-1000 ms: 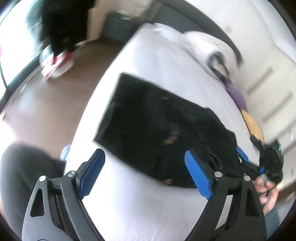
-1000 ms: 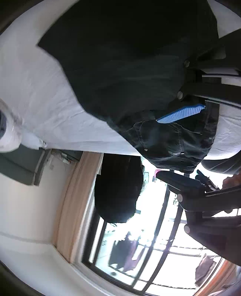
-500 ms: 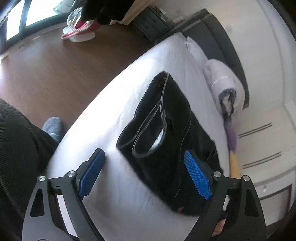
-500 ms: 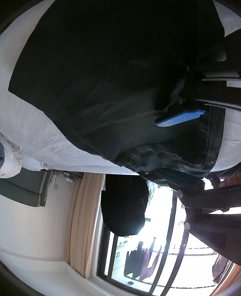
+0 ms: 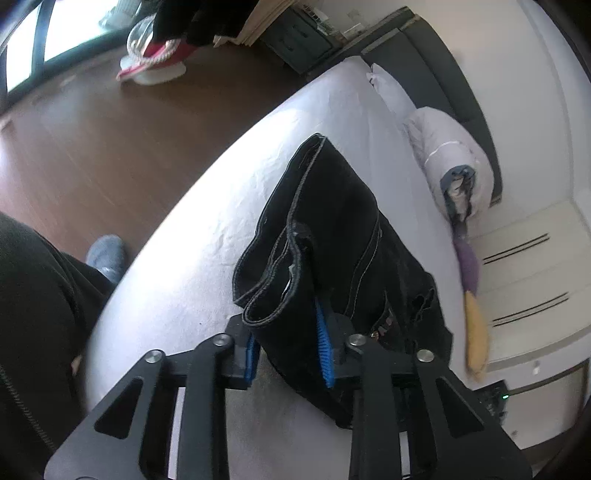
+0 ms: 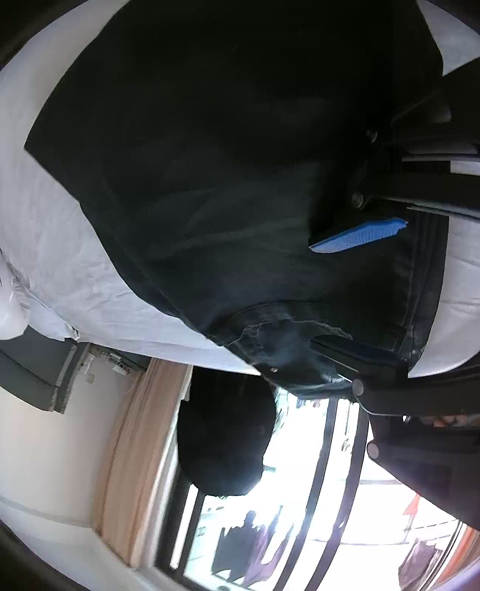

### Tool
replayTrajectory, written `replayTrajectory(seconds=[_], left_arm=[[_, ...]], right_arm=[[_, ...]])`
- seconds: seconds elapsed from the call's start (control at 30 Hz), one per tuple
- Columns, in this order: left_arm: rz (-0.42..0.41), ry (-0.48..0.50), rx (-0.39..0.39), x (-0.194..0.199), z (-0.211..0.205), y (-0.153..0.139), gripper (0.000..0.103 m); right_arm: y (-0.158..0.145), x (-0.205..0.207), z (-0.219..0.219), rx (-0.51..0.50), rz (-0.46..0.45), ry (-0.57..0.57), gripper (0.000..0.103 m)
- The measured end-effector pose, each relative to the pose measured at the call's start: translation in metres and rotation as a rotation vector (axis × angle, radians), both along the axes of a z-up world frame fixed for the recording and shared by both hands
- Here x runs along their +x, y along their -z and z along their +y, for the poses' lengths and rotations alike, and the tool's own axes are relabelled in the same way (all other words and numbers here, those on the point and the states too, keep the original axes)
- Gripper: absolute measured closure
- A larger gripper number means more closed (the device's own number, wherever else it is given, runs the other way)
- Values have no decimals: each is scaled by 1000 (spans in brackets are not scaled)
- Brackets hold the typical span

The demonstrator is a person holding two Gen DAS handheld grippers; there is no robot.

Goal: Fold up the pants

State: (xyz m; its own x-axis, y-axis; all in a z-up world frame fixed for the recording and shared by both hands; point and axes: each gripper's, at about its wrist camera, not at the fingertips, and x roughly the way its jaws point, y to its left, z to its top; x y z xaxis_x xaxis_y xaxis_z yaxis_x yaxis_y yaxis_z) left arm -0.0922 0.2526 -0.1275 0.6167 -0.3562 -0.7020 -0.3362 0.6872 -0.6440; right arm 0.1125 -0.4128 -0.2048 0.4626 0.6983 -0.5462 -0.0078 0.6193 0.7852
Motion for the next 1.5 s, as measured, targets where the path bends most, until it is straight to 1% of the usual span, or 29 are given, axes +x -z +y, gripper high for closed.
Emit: replayTrajectory(seconds=[0.1,0.27,0.47,0.6,0.63,0.83,0.97,1.07,1.1,1.13,1.17,1.23,1.27,1.3,1.37,1.4,1.43,1.47,1.5], left_arm=[[-11,13,66,3,-7,-11,85],[-39,41,156,7,-20,-32,88],[-54,58,201,7,-28,-46,90],[-65,71,223,8,-30,-51,90],[-69,74,230,8,-31,-54,90],[-88,92,266,11,-40,-68,90],[-99,108,292,14,-47,-78,90],[-99,116,311,15,-52,-83,90],[-97,118,316,15,-53,-84,90],[-96,120,323,16,-55,-85,90],[-94,122,330,16,-56,-86,90],[-89,124,337,16,-57,-87,90],[-89,125,343,17,-58,-89,90],[-90,126,347,17,-59,-91,90],[-97,131,361,18,-63,-97,90],[-102,136,365,19,-64,-100,90],[-110,142,368,20,-68,-104,90],[-123,149,375,20,-72,-110,90],[-135,157,381,21,-77,-116,90]], right_arm=[[-2,1,4,-35,0,-9,52],[-2,3,3,-41,7,-8,52],[-4,4,7,-71,10,-19,52],[-12,6,10,-83,21,-41,43],[-17,7,12,-78,18,-53,41],[-48,20,30,-53,-58,-136,40],[-55,44,45,-48,-68,-189,39],[-51,76,58,-8,-44,-225,39],[-46,86,62,0,-27,-230,38],[-37,99,68,-5,9,-236,34],[-25,107,73,-26,50,-244,32],[3,120,86,-118,144,-264,35],[8,121,91,-123,115,-279,35],[5,120,94,-137,87,-285,33],[-3,115,97,-161,70,-296,32],[-8,113,96,-155,73,-298,32],[-12,112,93,-133,83,-294,31],[-17,112,89,-86,90,-291,30],[-23,109,85,-62,83,-294,28]])
